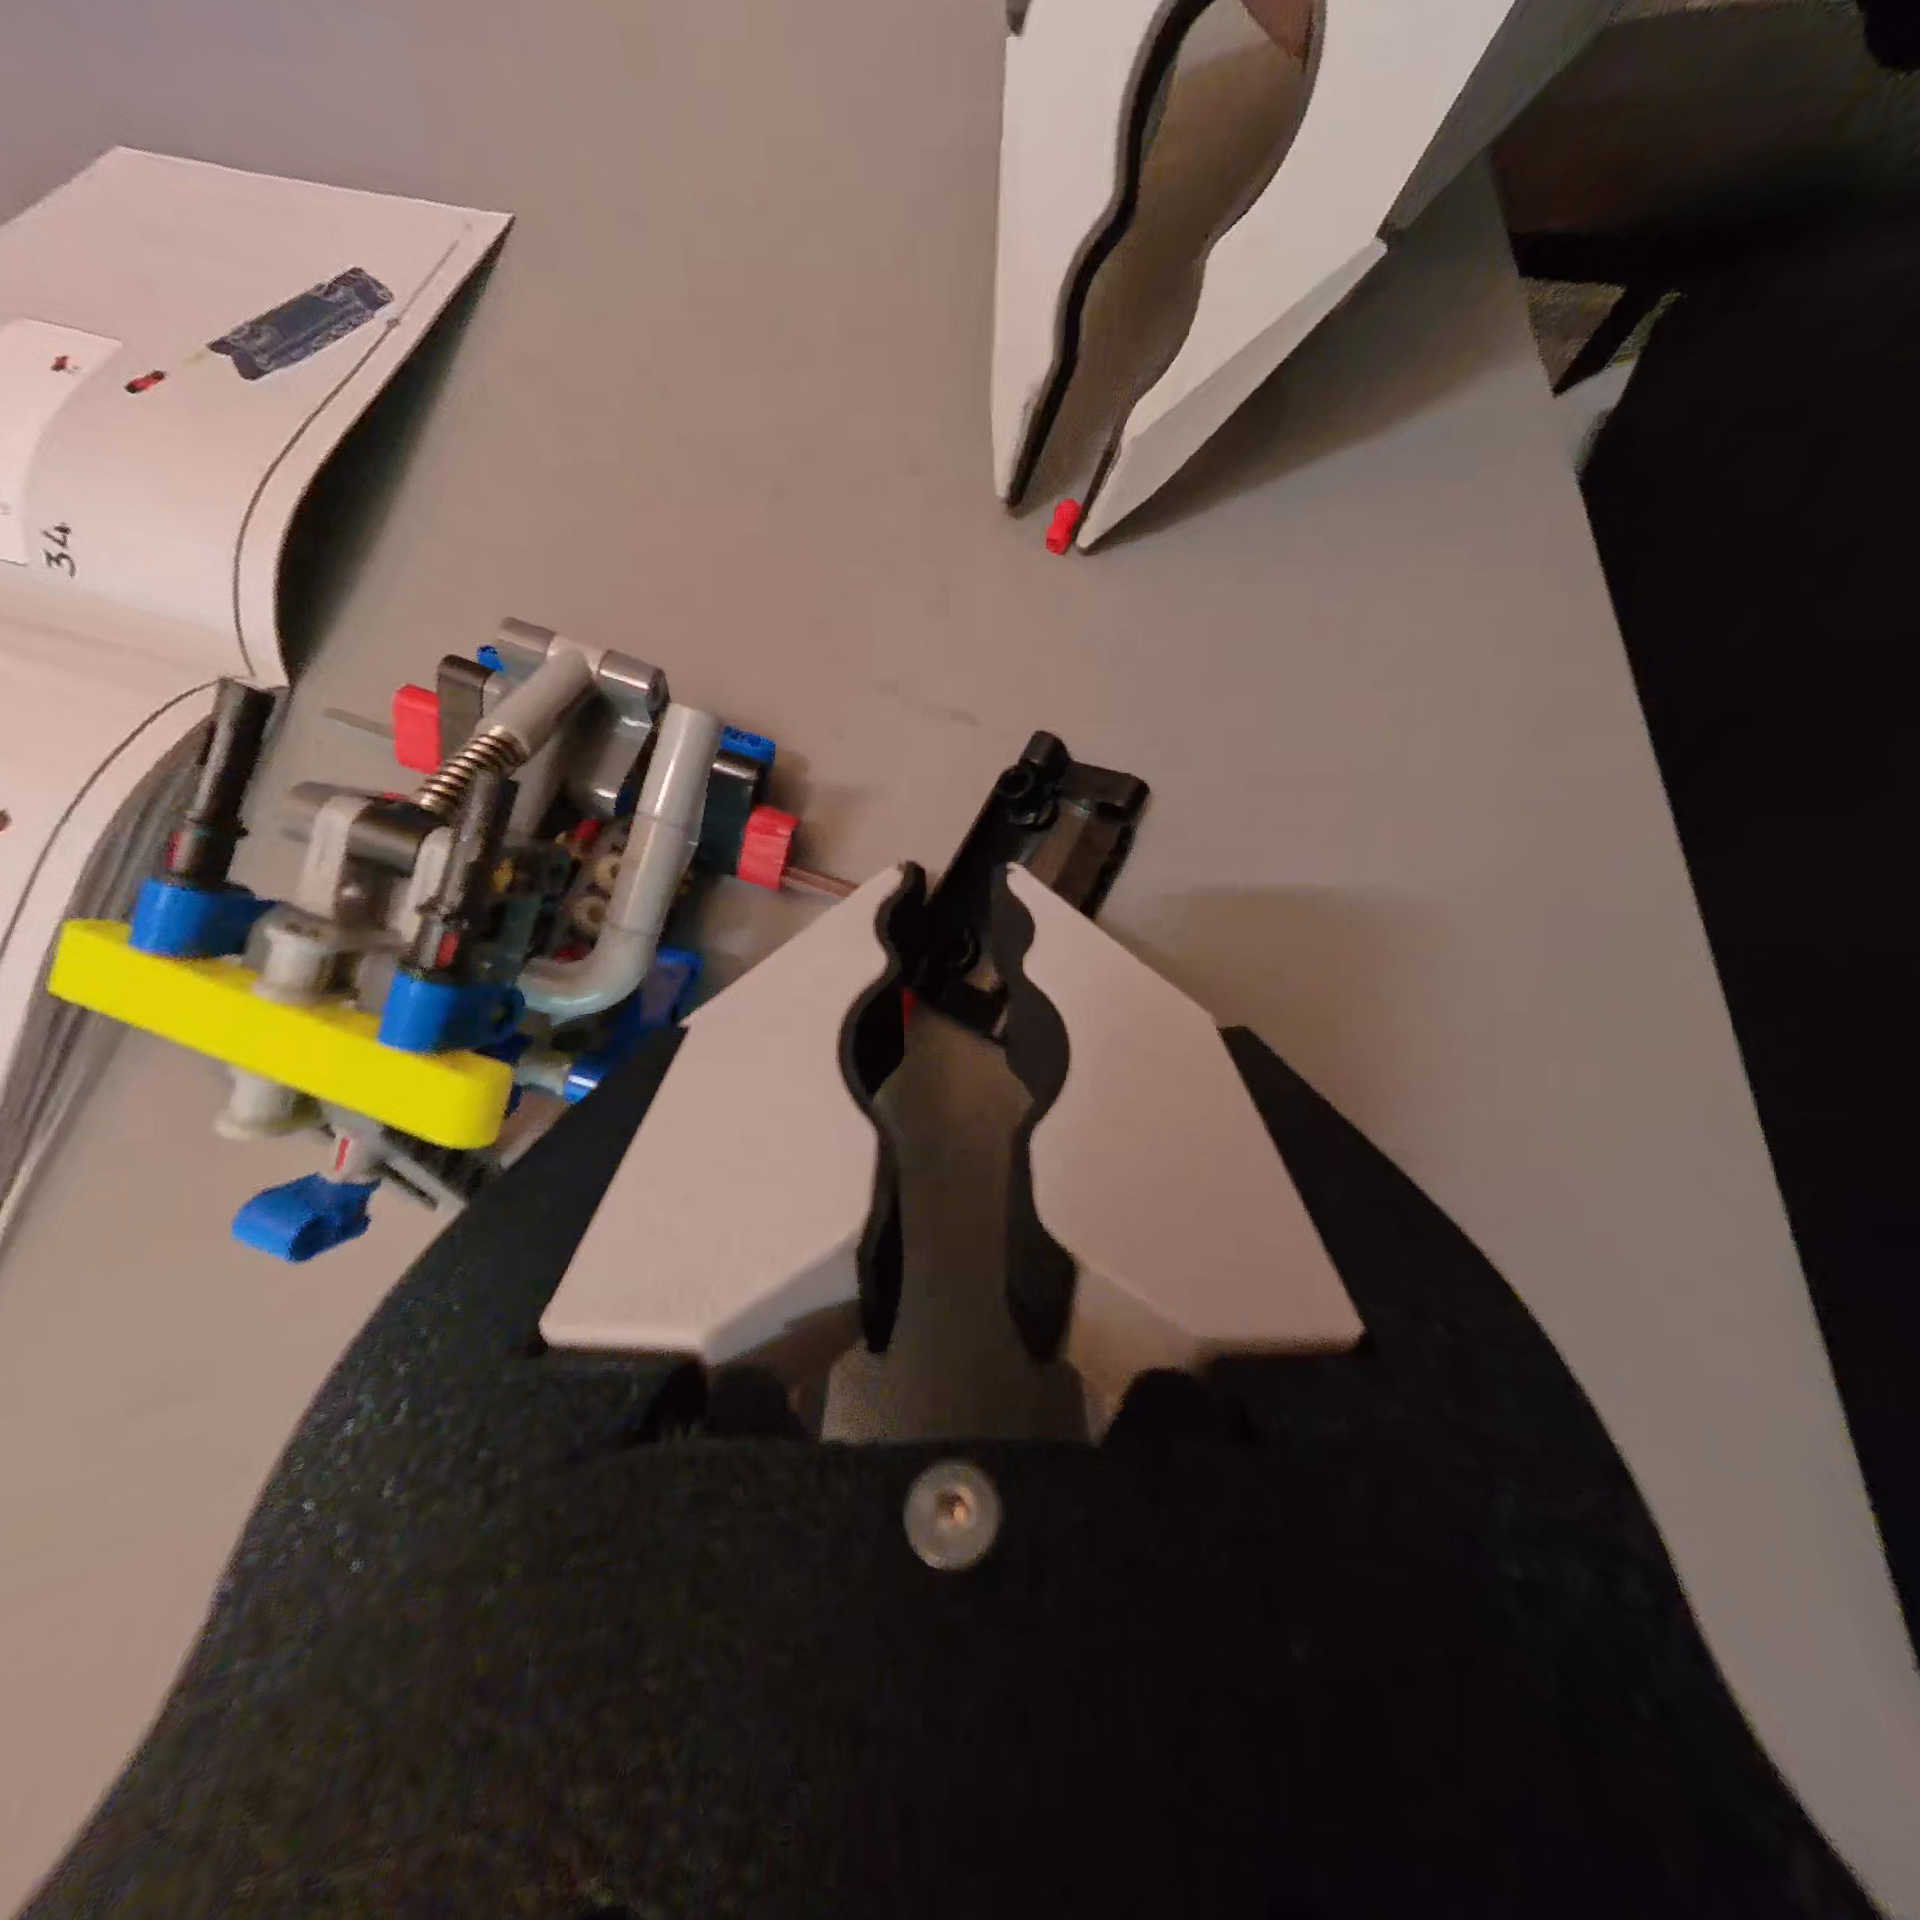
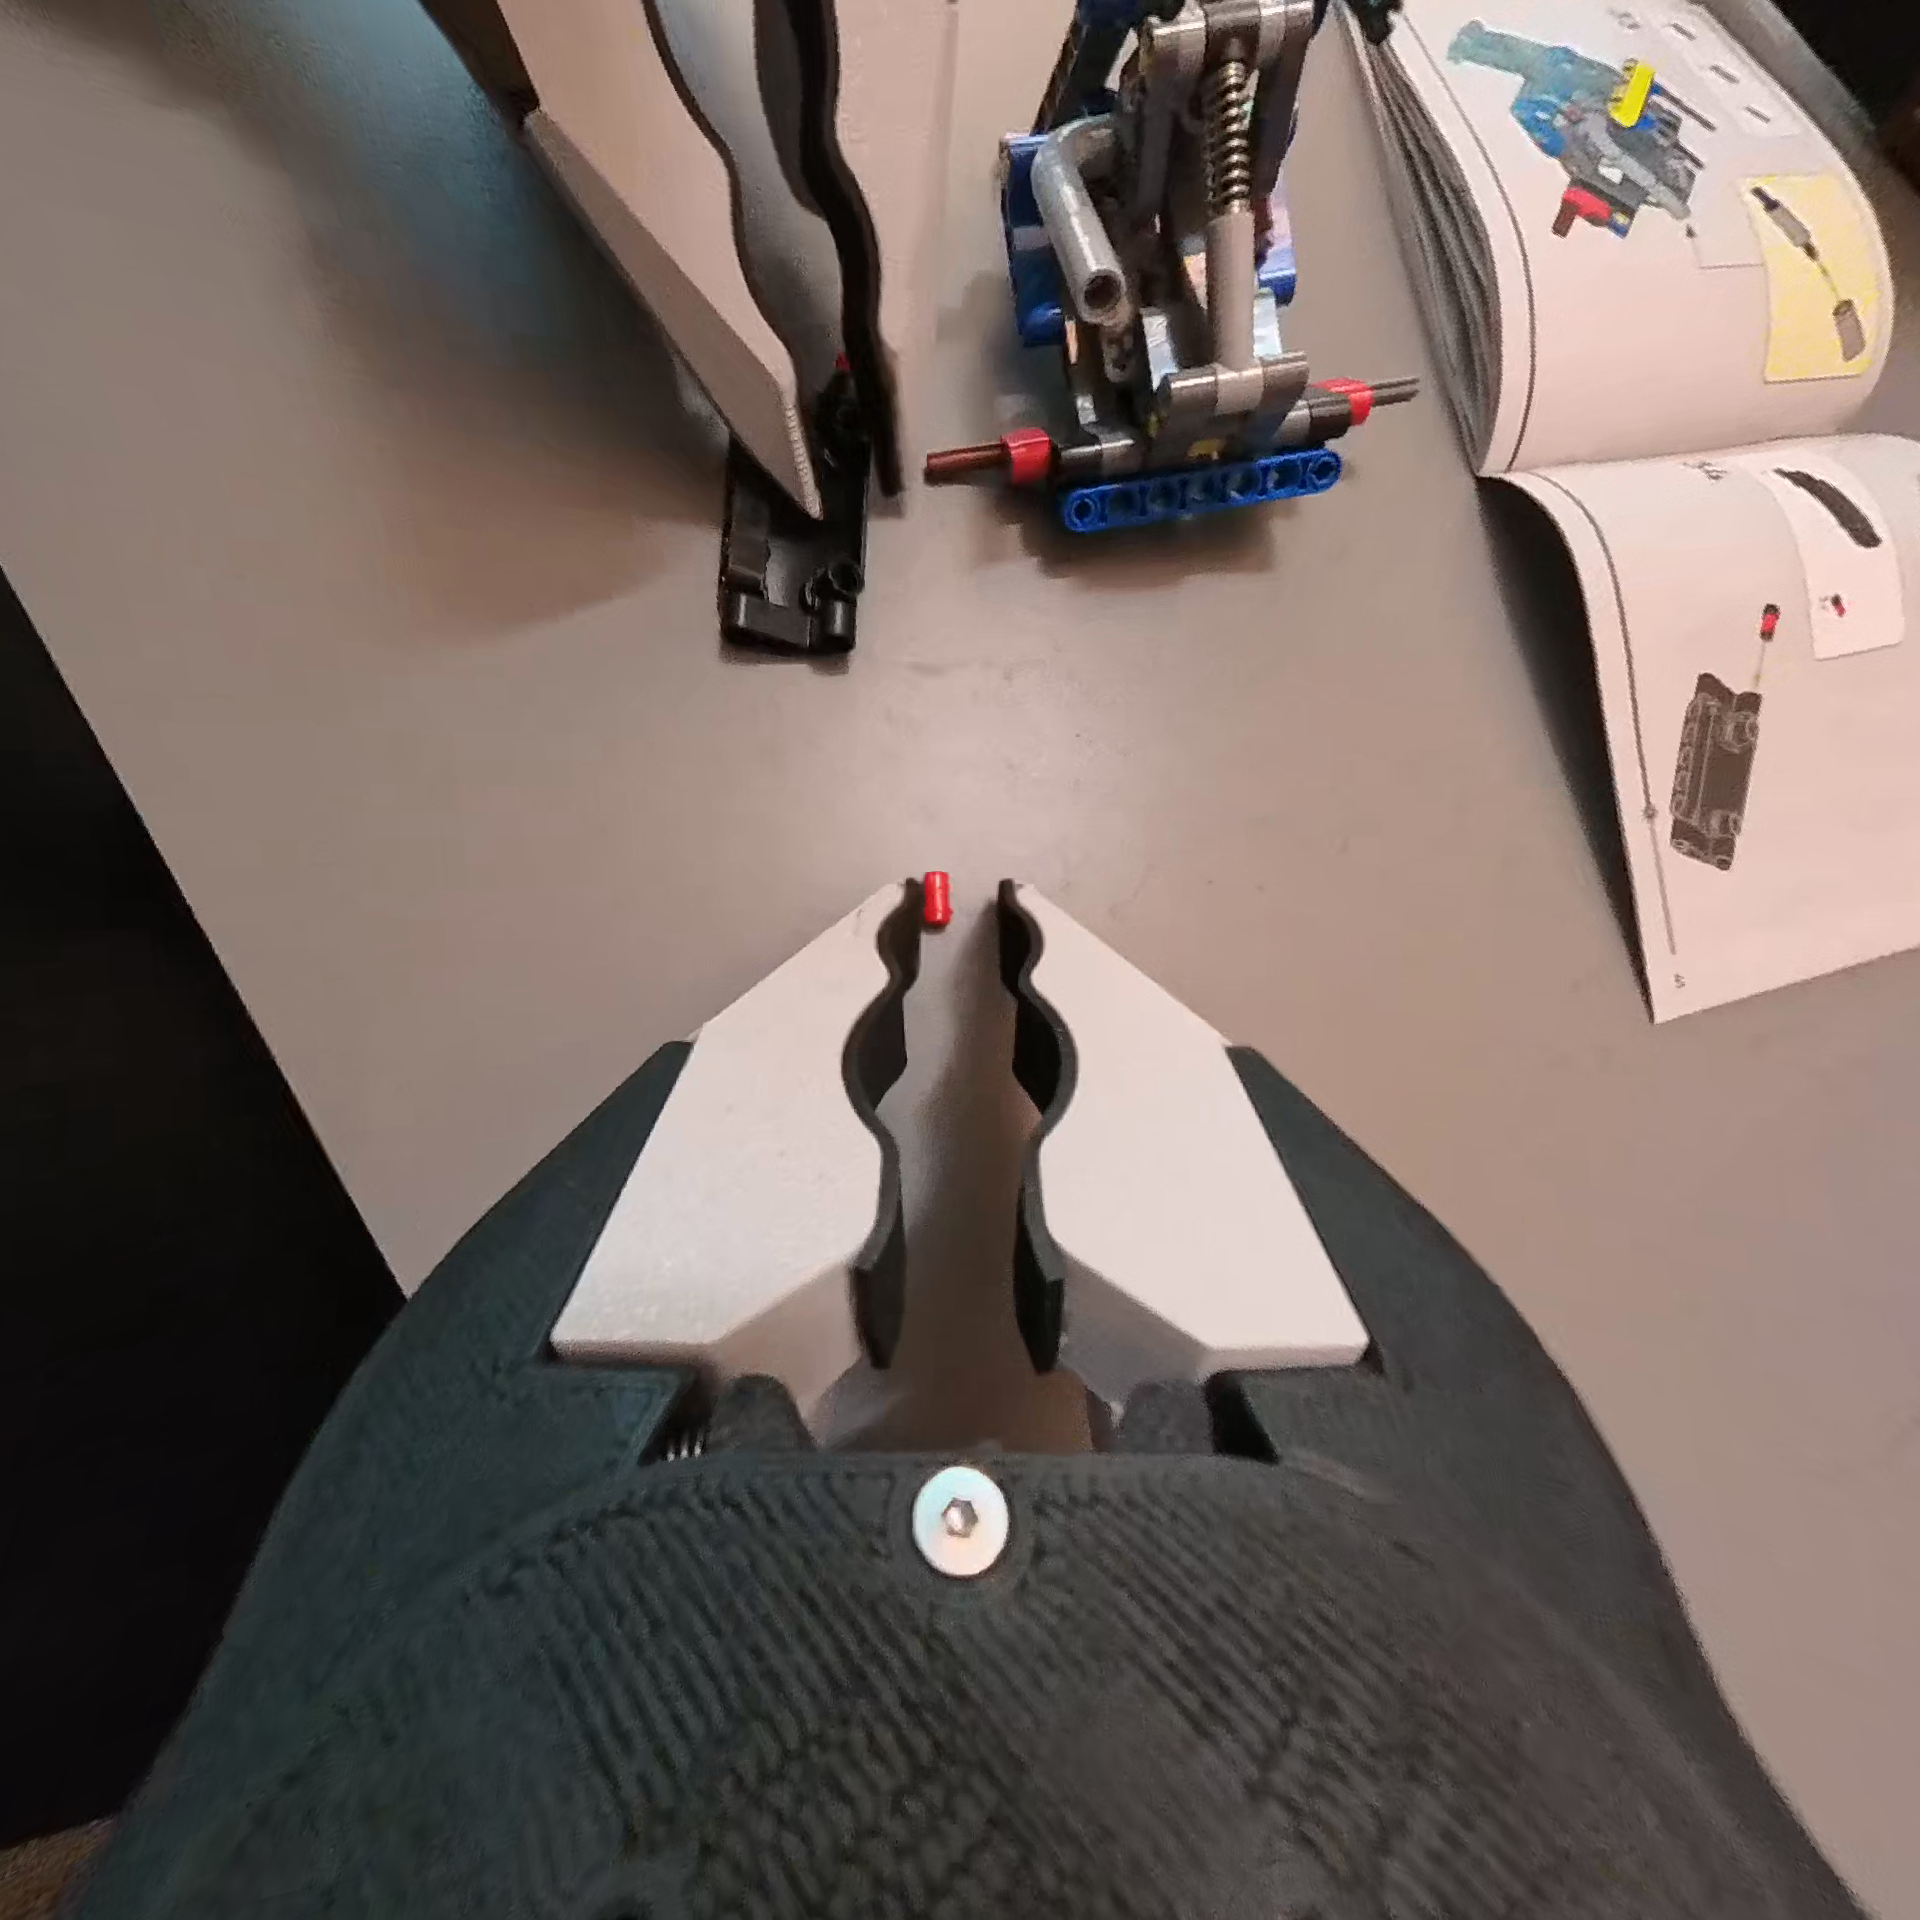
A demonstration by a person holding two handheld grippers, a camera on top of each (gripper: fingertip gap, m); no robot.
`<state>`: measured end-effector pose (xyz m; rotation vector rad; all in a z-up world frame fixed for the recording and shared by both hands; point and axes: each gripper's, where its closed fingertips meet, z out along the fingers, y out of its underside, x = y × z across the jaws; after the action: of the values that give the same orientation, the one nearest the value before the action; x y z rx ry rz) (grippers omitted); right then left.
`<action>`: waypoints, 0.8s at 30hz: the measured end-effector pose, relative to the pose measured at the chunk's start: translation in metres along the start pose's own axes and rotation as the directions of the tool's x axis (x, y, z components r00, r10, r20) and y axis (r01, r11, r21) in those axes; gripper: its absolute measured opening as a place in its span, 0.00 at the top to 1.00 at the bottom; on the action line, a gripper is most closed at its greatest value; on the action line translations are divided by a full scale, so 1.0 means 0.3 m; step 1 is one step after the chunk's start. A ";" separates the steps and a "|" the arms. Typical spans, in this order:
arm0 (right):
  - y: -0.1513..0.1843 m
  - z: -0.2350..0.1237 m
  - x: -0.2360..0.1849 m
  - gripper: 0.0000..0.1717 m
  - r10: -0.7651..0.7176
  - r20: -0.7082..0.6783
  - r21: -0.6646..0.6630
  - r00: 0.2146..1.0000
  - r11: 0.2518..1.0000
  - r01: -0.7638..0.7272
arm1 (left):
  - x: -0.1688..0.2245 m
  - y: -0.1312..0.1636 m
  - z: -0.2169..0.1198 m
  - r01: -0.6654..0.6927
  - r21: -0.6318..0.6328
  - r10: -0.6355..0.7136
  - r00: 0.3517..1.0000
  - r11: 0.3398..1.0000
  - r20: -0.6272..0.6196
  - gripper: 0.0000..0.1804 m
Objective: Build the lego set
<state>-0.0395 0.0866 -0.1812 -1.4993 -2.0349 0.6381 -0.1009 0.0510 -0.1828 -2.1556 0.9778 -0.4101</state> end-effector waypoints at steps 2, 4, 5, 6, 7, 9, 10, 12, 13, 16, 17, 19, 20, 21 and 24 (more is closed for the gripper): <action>0.003 -0.001 -0.011 0.98 0.004 0.020 0.008 1.000 1.000 -0.005 | 0.005 0.003 -0.003 0.008 -0.002 -0.008 1.000 1.000 -0.002 0.95; 0.003 -0.001 -0.011 0.98 0.014 0.020 0.024 1.000 1.000 -0.015 | 0.011 0.011 -0.010 0.023 -0.002 -0.023 1.000 1.000 -0.006 0.96; 0.003 -0.002 -0.012 0.98 0.015 0.024 0.031 1.000 0.999 -0.016 | 0.014 0.016 -0.014 0.034 -0.002 -0.034 0.999 0.999 -0.010 0.96; 0.003 -0.001 -0.012 0.98 0.009 0.026 0.042 1.000 0.999 -0.011 | 0.020 0.020 -0.017 0.038 -0.002 -0.038 0.999 0.999 -0.017 0.96; 0.002 -0.001 -0.011 0.98 0.007 0.029 0.053 1.000 0.999 -0.009 | 0.023 0.022 -0.020 0.041 0.000 -0.041 0.999 0.999 -0.020 0.96; 0.002 -0.001 -0.012 0.98 0.009 0.041 0.070 0.999 0.997 -0.012 | 0.025 0.020 -0.024 0.049 0.007 -0.049 0.999 0.999 -0.018 0.94; 0.002 -0.001 -0.012 0.98 0.006 0.045 0.080 0.999 0.997 -0.010 | 0.024 0.011 -0.027 0.055 0.022 -0.055 0.998 0.998 -0.018 0.94; 0.001 -0.002 -0.005 0.96 0.005 0.042 0.097 0.999 0.995 -0.009 | 0.010 -0.005 -0.031 0.088 0.048 -0.088 0.996 0.995 -0.008 0.94; 0.001 -0.002 -0.001 0.95 0.009 0.040 0.105 0.999 0.994 -0.013 | 0.008 -0.010 -0.032 0.103 0.052 -0.103 0.995 0.993 -0.014 0.94; -0.002 0.001 -0.015 0.98 0.032 0.092 0.132 0.995 0.990 -0.044 | 0.011 -0.008 -0.024 0.149 0.025 -0.148 0.988 0.989 -0.037 0.94; -0.004 0.003 -0.015 0.98 0.034 0.097 0.138 0.995 0.989 -0.047 | 0.021 -0.005 -0.019 0.153 0.008 -0.152 0.987 0.988 -0.057 0.94; -0.005 0.004 -0.016 0.98 0.012 0.096 0.141 0.995 0.990 -0.026 | 0.025 0.008 -0.007 0.153 -0.024 -0.154 0.987 0.988 -0.052 0.94; -0.006 0.004 -0.016 0.98 0.000 0.093 0.143 0.996 0.990 -0.013 | 0.017 0.004 -0.002 0.153 -0.017 -0.153 0.988 0.988 -0.035 0.95; -0.007 0.006 -0.015 0.98 -0.006 0.091 0.144 0.996 0.990 -0.007 | 0.015 0.001 0.002 0.158 -0.009 -0.158 0.987 0.987 -0.033 0.95; -0.013 0.012 -0.015 0.98 -0.017 0.093 0.145 0.996 0.989 0.003 | 0.007 -0.011 0.015 0.217 0.020 -0.216 0.976 0.976 -0.039 0.98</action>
<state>-0.0436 0.0810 -0.1819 -1.3977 -2.0166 0.8485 -0.0955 0.0530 -0.1834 -2.2475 0.7544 -0.5648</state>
